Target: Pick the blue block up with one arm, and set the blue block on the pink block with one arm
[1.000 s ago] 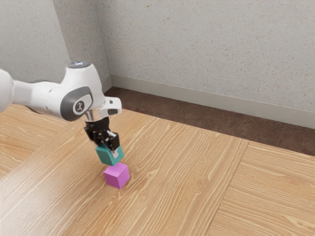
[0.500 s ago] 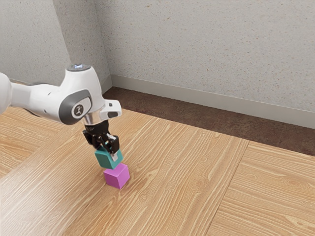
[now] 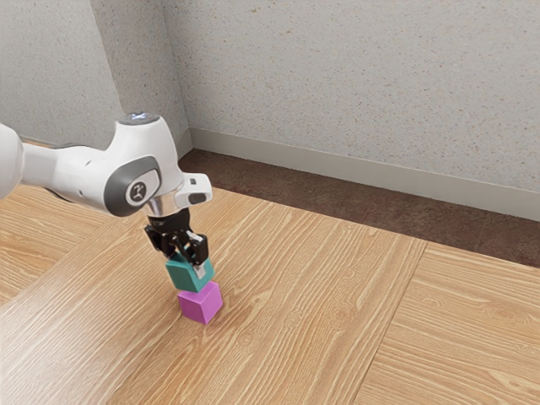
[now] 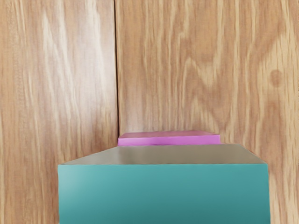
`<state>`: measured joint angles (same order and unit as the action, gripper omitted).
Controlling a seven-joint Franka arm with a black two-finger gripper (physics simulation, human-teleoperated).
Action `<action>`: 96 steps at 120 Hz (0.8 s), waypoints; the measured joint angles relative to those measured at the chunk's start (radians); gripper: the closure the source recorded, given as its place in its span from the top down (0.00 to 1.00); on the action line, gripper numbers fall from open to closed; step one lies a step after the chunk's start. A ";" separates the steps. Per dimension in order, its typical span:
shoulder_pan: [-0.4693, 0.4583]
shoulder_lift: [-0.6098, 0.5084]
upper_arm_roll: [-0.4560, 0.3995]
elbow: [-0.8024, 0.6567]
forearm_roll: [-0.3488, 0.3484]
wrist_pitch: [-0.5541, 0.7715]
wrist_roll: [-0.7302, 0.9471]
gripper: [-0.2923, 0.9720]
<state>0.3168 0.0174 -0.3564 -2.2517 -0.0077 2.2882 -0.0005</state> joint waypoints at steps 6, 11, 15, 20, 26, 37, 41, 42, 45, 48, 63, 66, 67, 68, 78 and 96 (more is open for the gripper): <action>-0.003 0.000 0.000 0.000 0.000 0.000 -0.002 0.40; -0.006 0.000 0.001 0.001 -0.004 0.000 0.000 0.48; -0.008 0.000 0.001 0.001 -0.009 -0.001 0.002 0.53; -0.009 0.000 -0.001 0.001 -0.016 -0.002 0.007 0.57; -0.010 -0.001 -0.002 0.001 -0.022 -0.003 0.013 0.61; 0.000 -0.011 -0.015 0.004 -0.028 -0.004 0.022 0.67; 0.003 -0.015 -0.019 0.006 -0.029 -0.006 0.025 0.68; 0.003 -0.016 -0.019 0.006 -0.030 -0.006 0.026 0.68; 0.004 -0.017 -0.020 0.006 -0.030 -0.007 0.028 0.69; 0.004 -0.018 -0.021 0.007 -0.031 -0.009 0.030 0.70; 0.003 -0.047 -0.023 0.031 -0.030 -0.033 0.040 0.73; 0.003 -0.049 -0.023 0.039 -0.029 -0.042 0.041 0.74; 0.002 -0.050 -0.023 0.042 -0.029 -0.044 0.042 0.74; 0.002 -0.051 -0.023 0.044 -0.029 -0.047 0.043 0.74; -0.001 -0.054 -0.023 0.063 -0.028 -0.075 0.048 0.75; -0.002 -0.055 -0.023 0.071 -0.027 -0.108 0.056 0.76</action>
<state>0.3152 -0.0381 -0.3789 -2.1807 -0.0346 2.1806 0.0551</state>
